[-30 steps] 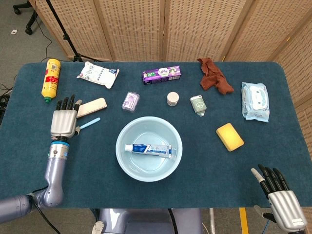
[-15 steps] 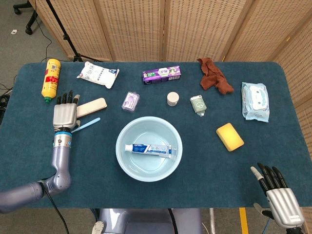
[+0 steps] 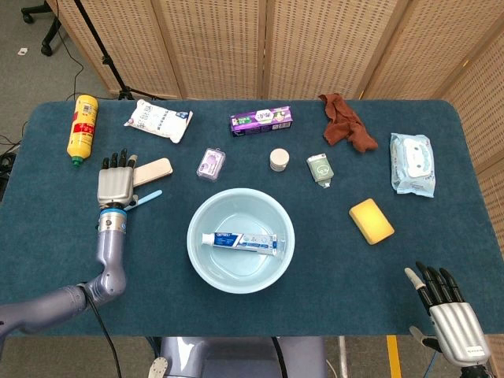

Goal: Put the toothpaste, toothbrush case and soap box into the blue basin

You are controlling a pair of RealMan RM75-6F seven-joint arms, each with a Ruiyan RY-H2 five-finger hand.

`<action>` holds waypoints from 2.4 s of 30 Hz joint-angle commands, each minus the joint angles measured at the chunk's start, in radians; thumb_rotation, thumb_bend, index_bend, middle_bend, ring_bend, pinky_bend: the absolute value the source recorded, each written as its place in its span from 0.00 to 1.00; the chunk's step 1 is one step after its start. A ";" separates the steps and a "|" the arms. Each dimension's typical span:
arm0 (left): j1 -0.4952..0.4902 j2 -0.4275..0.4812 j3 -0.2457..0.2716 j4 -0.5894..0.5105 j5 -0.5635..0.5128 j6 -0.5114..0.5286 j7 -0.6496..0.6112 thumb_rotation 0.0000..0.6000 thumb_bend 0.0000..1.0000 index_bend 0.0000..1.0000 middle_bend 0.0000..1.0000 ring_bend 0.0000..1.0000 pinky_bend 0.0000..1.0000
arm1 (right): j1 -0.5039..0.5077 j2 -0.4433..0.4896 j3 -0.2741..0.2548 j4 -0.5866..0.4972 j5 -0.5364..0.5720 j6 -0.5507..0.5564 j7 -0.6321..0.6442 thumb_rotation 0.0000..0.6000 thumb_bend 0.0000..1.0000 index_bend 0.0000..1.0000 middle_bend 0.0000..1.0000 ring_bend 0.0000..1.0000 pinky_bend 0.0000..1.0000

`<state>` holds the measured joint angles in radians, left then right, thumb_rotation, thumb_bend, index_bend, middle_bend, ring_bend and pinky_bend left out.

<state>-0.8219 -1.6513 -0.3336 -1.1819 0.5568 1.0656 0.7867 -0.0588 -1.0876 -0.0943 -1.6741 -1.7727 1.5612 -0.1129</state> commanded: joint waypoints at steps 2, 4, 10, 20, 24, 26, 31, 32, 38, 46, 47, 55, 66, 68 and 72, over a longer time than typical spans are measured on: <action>-0.009 -0.016 0.000 0.036 -0.011 -0.013 -0.002 1.00 0.25 0.00 0.00 0.00 0.10 | -0.001 0.000 -0.001 -0.001 -0.001 0.003 -0.003 1.00 0.13 0.00 0.00 0.00 0.00; -0.012 -0.024 0.002 0.057 -0.014 -0.020 -0.003 1.00 0.25 0.00 0.00 0.00 0.10 | -0.001 -0.001 0.000 -0.001 0.004 0.000 -0.005 1.00 0.13 0.00 0.00 0.00 0.00; -0.016 -0.042 0.005 0.107 -0.018 -0.037 -0.010 1.00 0.26 0.02 0.00 0.00 0.10 | 0.002 -0.004 0.001 0.000 0.010 -0.006 -0.012 1.00 0.13 0.00 0.00 0.00 0.00; -0.020 -0.082 0.005 0.205 -0.026 -0.081 -0.030 1.00 0.27 0.11 0.00 0.00 0.10 | 0.004 -0.009 0.002 0.000 0.019 -0.011 -0.021 1.00 0.13 0.00 0.00 0.00 0.00; -0.024 -0.104 0.005 0.248 -0.030 -0.104 -0.034 1.00 0.28 0.17 0.00 0.00 0.10 | 0.004 -0.011 0.003 0.001 0.020 -0.010 -0.024 1.00 0.13 0.00 0.00 0.00 0.00; -0.026 -0.114 0.004 0.266 -0.028 -0.110 -0.038 1.00 0.28 0.19 0.00 0.00 0.10 | 0.004 -0.011 0.003 0.001 0.022 -0.012 -0.025 1.00 0.13 0.00 0.00 0.00 0.00; -0.032 -0.134 0.002 0.305 -0.024 -0.127 -0.041 1.00 0.29 0.22 0.00 0.00 0.11 | 0.005 -0.014 0.004 0.002 0.027 -0.014 -0.028 1.00 0.13 0.00 0.00 0.00 0.00; -0.034 -0.139 0.000 0.315 -0.025 -0.132 -0.042 1.00 0.29 0.23 0.00 0.00 0.12 | 0.006 -0.014 0.005 0.002 0.028 -0.014 -0.029 1.00 0.13 0.00 0.00 0.00 0.00; -0.041 -0.170 -0.001 0.364 0.007 -0.132 -0.067 1.00 0.34 0.40 0.11 0.08 0.24 | 0.007 -0.016 0.005 0.003 0.032 -0.017 -0.031 1.00 0.13 0.00 0.00 0.00 0.00; -0.039 -0.191 0.002 0.388 0.060 -0.120 -0.098 1.00 0.42 0.64 0.31 0.25 0.37 | 0.007 -0.016 0.005 0.001 0.031 -0.014 -0.032 1.00 0.13 0.00 0.00 0.00 0.00; -0.039 -0.192 0.001 0.389 0.071 -0.112 -0.105 1.00 0.43 0.66 0.32 0.27 0.38 | 0.007 -0.015 0.004 0.000 0.030 -0.014 -0.032 1.00 0.13 0.00 0.00 0.00 0.00; -0.033 -0.199 0.004 0.388 0.179 -0.036 -0.180 1.00 0.44 0.78 0.41 0.36 0.45 | 0.007 -0.014 0.002 -0.002 0.028 -0.011 -0.030 1.00 0.13 0.00 0.00 0.00 0.00; -0.016 -0.174 -0.008 0.333 0.264 0.044 -0.223 1.00 0.45 0.79 0.42 0.37 0.46 | 0.006 -0.009 -0.002 -0.007 0.016 -0.003 -0.024 1.00 0.13 0.00 0.00 0.00 0.00; -0.012 -0.163 -0.011 0.313 0.272 0.058 -0.217 1.00 0.45 0.79 0.42 0.37 0.46 | 0.005 -0.008 -0.004 -0.008 0.013 0.000 -0.022 1.00 0.13 0.00 0.00 0.00 0.00; 0.000 -0.139 -0.018 0.266 0.271 0.072 -0.194 1.00 0.45 0.80 0.43 0.40 0.48 | 0.003 -0.004 -0.007 -0.012 0.002 0.009 -0.020 1.00 0.13 0.00 0.00 0.00 0.00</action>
<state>-0.8271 -1.7997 -0.3484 -0.9032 0.8268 1.1305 0.5829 -0.0557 -1.0923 -0.1005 -1.6856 -1.7692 1.5686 -0.1335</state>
